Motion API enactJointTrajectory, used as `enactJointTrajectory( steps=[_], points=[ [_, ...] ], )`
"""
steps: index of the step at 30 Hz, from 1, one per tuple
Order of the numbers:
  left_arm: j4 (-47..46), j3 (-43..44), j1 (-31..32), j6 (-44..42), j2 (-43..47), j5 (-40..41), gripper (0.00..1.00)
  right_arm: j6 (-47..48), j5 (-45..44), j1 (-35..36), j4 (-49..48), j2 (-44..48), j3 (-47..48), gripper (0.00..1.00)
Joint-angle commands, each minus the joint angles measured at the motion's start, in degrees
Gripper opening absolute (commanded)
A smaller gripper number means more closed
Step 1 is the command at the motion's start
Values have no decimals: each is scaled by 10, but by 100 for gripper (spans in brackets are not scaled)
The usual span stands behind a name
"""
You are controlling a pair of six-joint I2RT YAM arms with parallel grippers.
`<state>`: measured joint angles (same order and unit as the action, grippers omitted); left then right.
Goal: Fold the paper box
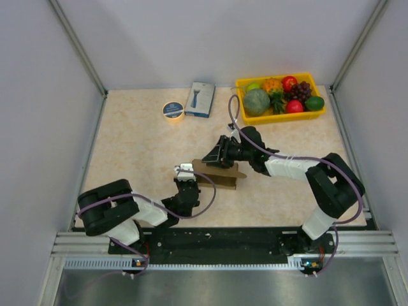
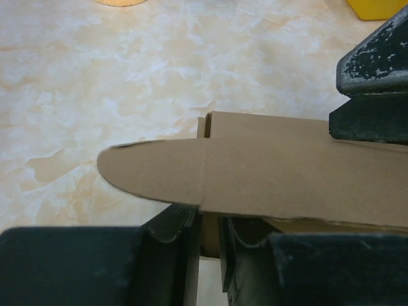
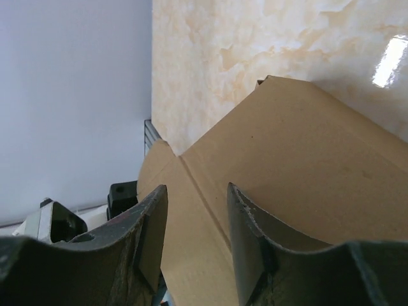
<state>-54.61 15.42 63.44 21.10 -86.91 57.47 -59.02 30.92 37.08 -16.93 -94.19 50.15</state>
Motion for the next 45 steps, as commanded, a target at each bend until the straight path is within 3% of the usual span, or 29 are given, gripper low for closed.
enactJointTrajectory(
  steps=[1,2,5,6,8,13,20,25,28,32,37,40,42,45],
  points=[
    [16,-6,11,6,9,-4,28,-20,23,10,-149,2,-27,42],
    [29,-9,13,16,19,-6,38,-21,24,9,-157,-5,-34,42],
    [86,-21,28,48,58,-1,45,-35,35,10,-213,-24,-51,41],
    [97,-25,31,53,68,-3,55,-37,35,11,-226,-27,-59,41],
    [155,-34,41,86,113,-22,63,-35,32,11,-240,-33,-66,41],
    [321,-48,63,156,271,-115,67,-20,40,12,-257,-49,-71,40],
    [524,-46,65,211,493,-317,77,0,42,11,-273,-62,-73,40],
    [670,-24,65,211,651,-400,74,33,34,11,-232,-49,-66,39],
    [734,13,64,205,693,-405,77,50,27,11,-212,-35,-64,39],
    [813,74,65,206,687,-388,77,58,27,14,-200,-16,-66,39],
    [811,172,63,180,666,-322,64,102,11,28,-142,29,-64,38],
    [807,263,41,148,549,-302,59,113,17,31,-105,48,-56,38],
    [837,338,-11,143,441,-335,52,110,23,31,-85,53,-51,38],
    [795,348,-85,146,385,-401,47,100,36,33,-87,74,-66,36]
  ],
)
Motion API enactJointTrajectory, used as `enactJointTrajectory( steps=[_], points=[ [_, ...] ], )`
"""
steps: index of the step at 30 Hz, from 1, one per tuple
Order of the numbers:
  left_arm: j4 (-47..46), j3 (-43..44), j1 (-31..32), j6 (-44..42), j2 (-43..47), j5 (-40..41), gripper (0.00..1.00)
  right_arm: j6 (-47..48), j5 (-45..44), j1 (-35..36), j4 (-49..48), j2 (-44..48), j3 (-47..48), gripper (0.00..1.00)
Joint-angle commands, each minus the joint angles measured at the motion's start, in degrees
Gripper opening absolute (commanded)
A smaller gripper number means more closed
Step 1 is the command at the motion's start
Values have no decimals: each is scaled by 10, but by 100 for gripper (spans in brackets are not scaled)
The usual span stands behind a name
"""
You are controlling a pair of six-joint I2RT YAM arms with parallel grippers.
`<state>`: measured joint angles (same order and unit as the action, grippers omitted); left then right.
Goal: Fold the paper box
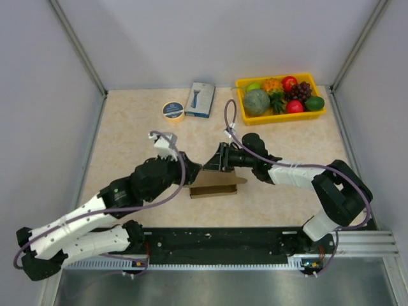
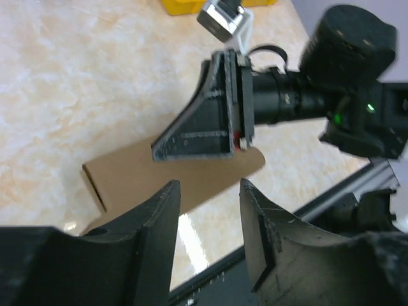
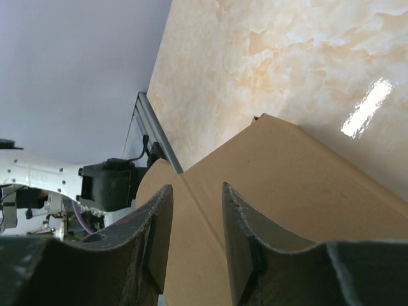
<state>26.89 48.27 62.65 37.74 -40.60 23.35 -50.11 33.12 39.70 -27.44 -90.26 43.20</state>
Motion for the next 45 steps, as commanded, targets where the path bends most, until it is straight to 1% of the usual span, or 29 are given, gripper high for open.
enactJointTrajectory(
  steps=[1,2,3,4,6,7,9,12,16,18,20,21,22,25,26,29,31,32,33,35,38,40,41,42,43,44,45],
  points=[
    [-45,5,-97,-17,-79,-89,45,5,16,6,14,46,-5,35],
    [-73,-12,-117,-14,-79,-116,43,4,17,6,13,52,-21,33],
    [-106,-48,-154,-8,-81,-142,42,3,18,6,13,58,-29,31],
    [-152,-65,-171,6,-84,-203,40,-2,17,6,-1,65,-41,30],
    [-208,-117,-191,17,-103,-256,36,-7,15,6,-14,79,-73,29],
    [-251,-133,-192,29,-109,-283,36,-7,12,6,-18,80,-81,29],
    [-288,-177,-192,42,-129,-301,34,-8,10,5,-32,71,-101,29],
    [-339,-233,-192,61,-146,-313,33,-19,14,5,-79,45,-128,29],
    [-350,-277,-192,61,-163,-295,33,-28,12,-1,-122,12,-154,28],
    [-351,-285,-192,55,-184,-280,33,-26,15,-5,-120,7,-153,27],
    [-332,-272,-192,42,-191,-286,33,-14,19,-6,-98,19,-135,27],
    [-310,-250,-192,39,-184,-296,34,-8,19,-5,-63,28,-130,27],
    [-306,-243,-192,35,-175,-302,35,7,11,-6,-43,58,-124,27],
    [-298,-217,-192,31,-143,-307,40,36,-7,-8,29,98,-106,27],
    [-298,-211,-191,31,-138,-305,42,37,-10,-12,34,117,-107,27],
    [-292,-204,-193,29,-135,-285,43,38,3,-28,20,122,-126,28],
    [-302,-221,-194,30,-146,-271,43,40,3,-38,6,115,-150,28],
    [-311,-228,-195,31,-151,-270,43,39,7,-40,-22,101,-157,28],
    [-326,-250,-195,37,-167,-269,44,40,13,-42,-37,91,-165,28],
    [-348,-267,-198,42,-188,-268,44,41,17,-40,-76,69,-181,28],
    [-357,-275,-199,30,-226,-265,44,62,8,-42,-70,42,-182,28],
    [-354,-270,-201,17,-235,-269,45,80,5,-44,-52,45,-172,28],
    [-344,-254,-202,13,-233,-270,45,87,3,-42,-39,53,-167,28],
    [-306,-243,-203,2,-226,-273,46,106,-5,-42,8,61,-161,29],
    [-293,-236,-203,0,-216,-272,49,119,-13,-44,39,94,-145,29],
    [-284,-227,-203,-2,-183,-270,52,134,-24,-45,77,111,-137,31],
    [-272,-223,-203,-4,-165,-257,57,159,-51,-46,137,131,-130,31]
  ],
)
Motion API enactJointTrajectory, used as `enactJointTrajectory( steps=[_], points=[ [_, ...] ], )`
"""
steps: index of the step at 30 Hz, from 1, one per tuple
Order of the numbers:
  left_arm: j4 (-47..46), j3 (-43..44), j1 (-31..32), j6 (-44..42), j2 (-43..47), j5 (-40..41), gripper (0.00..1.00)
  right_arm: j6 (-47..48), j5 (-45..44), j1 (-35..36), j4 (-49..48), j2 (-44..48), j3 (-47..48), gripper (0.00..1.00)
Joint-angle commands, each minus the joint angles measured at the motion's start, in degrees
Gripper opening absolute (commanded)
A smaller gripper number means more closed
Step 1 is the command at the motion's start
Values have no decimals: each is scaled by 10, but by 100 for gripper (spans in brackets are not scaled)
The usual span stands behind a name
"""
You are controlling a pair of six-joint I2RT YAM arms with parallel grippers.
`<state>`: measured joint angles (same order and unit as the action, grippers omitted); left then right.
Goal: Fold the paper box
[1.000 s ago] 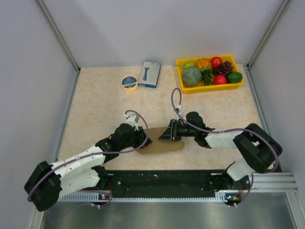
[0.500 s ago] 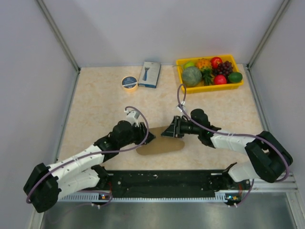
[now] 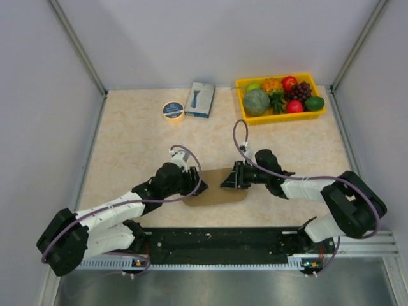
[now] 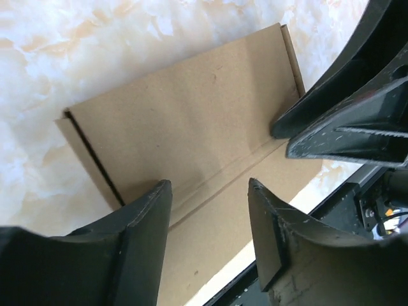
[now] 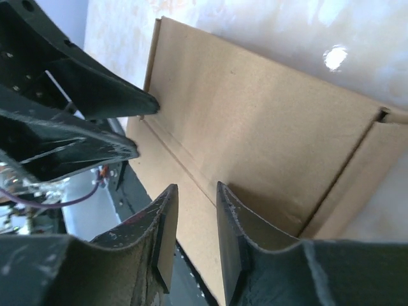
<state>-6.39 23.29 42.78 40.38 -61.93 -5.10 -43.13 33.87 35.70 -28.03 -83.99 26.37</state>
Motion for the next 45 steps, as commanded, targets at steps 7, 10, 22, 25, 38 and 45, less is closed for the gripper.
enactJointTrajectory(
  steps=[7,10,22,25,38,45],
  points=[
    [174,61,-50,-44,147,31,78,165,-102,-72,349,152,106,45],
    [204,64,-55,-57,161,34,82,203,-108,-75,385,174,106,62],
    [111,0,-74,-19,121,-68,91,198,-4,-74,250,142,33,74],
    [100,-10,-75,-16,116,-83,90,196,2,-74,243,136,30,74],
    [382,110,2,-80,164,101,84,176,-449,164,590,224,147,75],
    [409,155,110,-3,93,186,83,145,-378,168,535,220,149,76]
  ],
)
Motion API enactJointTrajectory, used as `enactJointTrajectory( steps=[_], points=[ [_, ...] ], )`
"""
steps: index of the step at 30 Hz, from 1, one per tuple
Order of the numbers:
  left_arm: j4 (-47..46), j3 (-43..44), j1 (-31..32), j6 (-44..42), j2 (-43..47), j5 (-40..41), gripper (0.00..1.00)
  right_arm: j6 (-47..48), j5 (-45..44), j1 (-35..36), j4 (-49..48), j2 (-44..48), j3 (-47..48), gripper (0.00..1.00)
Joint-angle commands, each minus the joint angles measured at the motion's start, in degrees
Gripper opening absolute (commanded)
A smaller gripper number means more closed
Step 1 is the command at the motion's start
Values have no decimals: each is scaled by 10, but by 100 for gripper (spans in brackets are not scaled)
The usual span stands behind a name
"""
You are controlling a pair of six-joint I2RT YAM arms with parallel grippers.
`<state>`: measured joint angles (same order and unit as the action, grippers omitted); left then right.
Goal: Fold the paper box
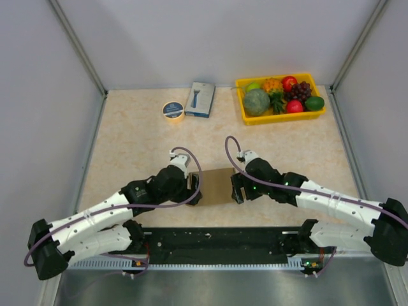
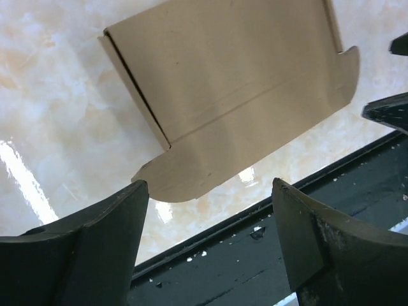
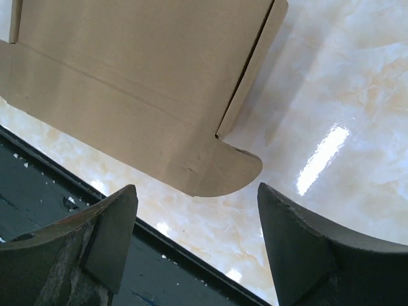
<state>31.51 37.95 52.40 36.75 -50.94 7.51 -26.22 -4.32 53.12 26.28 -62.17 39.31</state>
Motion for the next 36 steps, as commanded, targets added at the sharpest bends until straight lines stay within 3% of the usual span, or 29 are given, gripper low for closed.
enactJointTrajectory(
  steps=[1,6,18,24,31,36],
  points=[
    [25,4,14,38,-22,58,84,-26,25,-20,-13,-9,24,76],
    [-44,-31,13,58,-23,43,88,-43,95,-51,-44,-35,22,75],
    [-148,-71,9,73,-92,-32,84,-88,184,-85,-145,-49,-50,68],
    [-200,-103,-5,96,-70,-72,83,-110,225,-100,-200,-54,-78,66],
    [-240,-138,-41,111,-19,-132,75,-162,296,-129,-278,-48,-112,62],
    [-265,-165,-65,123,-4,-156,56,-207,350,-158,-350,-48,-158,54]
  ],
)
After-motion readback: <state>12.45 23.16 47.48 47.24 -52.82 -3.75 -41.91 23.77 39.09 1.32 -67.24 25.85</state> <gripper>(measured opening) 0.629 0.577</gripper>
